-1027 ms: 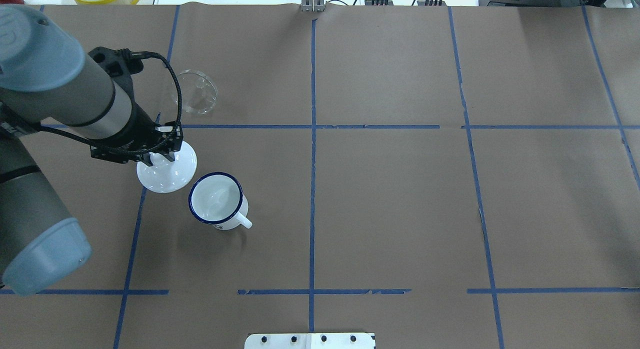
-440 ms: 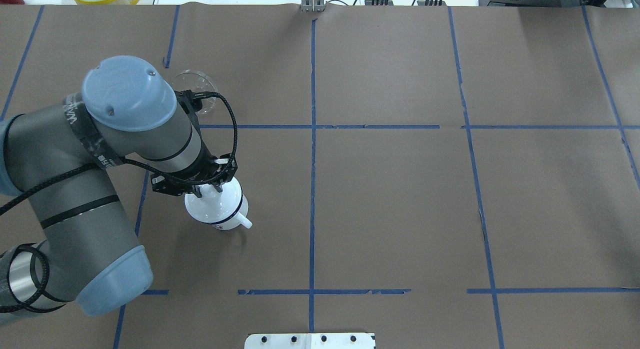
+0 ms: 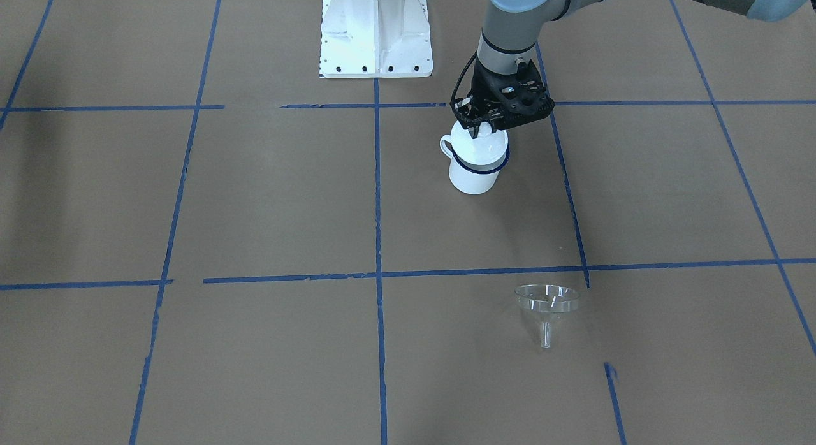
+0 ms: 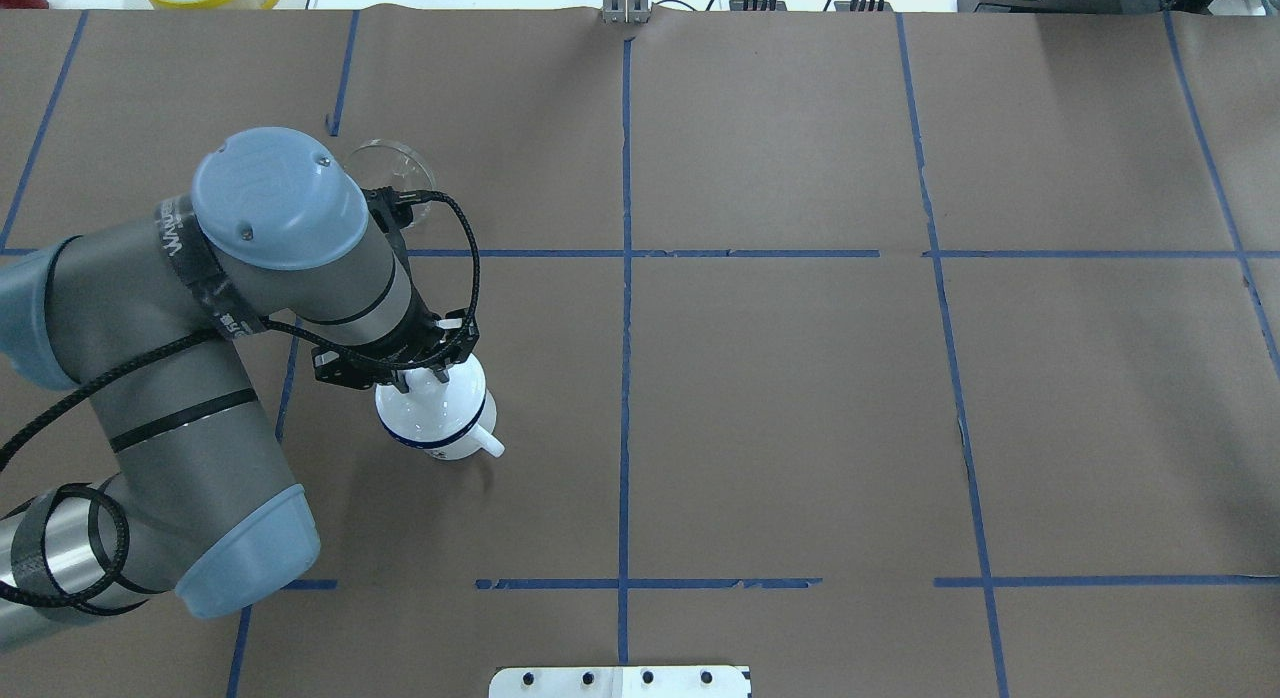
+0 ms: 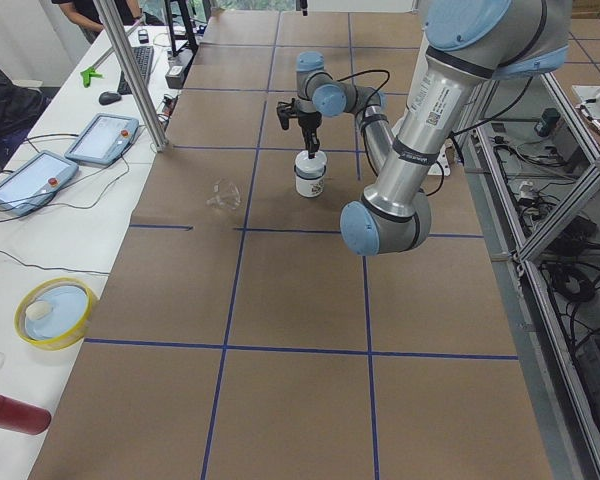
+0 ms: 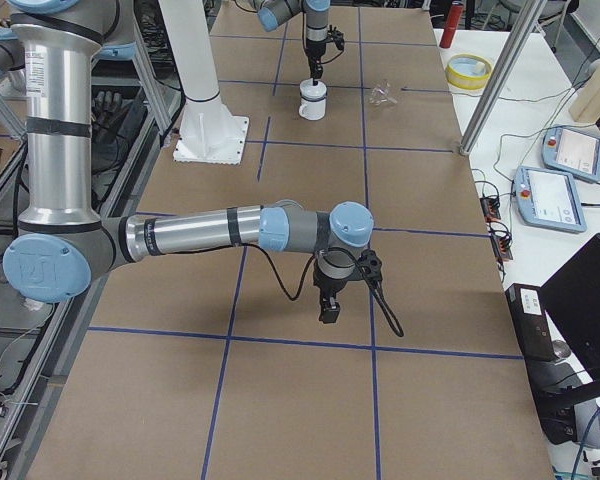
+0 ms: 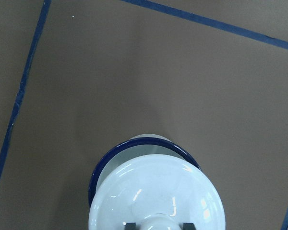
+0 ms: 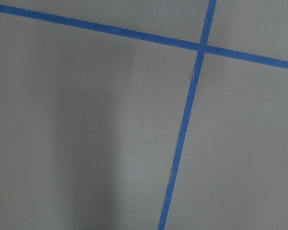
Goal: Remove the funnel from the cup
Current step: 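Lower the white lid onto the mug opening and release it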
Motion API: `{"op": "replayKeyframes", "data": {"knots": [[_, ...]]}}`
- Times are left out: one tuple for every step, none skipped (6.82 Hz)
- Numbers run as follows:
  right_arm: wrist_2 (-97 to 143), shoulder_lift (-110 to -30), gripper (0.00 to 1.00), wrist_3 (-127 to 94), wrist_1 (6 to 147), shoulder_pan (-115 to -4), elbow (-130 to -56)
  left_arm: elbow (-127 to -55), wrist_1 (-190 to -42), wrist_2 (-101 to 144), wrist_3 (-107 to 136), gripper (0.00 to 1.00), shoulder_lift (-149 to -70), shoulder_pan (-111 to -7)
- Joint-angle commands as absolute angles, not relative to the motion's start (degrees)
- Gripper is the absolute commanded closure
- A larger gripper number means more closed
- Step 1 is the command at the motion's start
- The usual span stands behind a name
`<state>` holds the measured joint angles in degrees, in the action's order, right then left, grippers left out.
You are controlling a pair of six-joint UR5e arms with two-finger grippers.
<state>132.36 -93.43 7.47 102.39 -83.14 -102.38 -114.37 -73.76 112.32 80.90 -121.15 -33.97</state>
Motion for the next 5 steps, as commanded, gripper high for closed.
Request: {"op": "replayKeyframes", "data": {"knots": [[132.36,-93.43,0.00,7.47,102.39,-83.14,-102.39,-114.26,-74.00,111.71,80.68,1.00,-121.03,-34.19],[132.36,-93.43,0.00,7.47,102.39,-83.14,-102.39,-114.52,-74.00,111.80,80.68,1.00,-120.33,-34.19],[132.36,-93.34,0.00,7.47,102.39,-83.14,-102.39,-114.61,-74.00,111.71,80.68,1.00,-120.06,-34.19],[132.36,-93.43,0.00,7.47,102.39,-83.14,-102.39,-114.44,-74.00,111.71,80.34,1.00,-120.06,-34.19],[132.36,-93.43,0.00,7.47,102.39,-83.14,-102.39,-114.61,-73.92,111.80,79.64,1.00,-120.06,-34.19]]}}
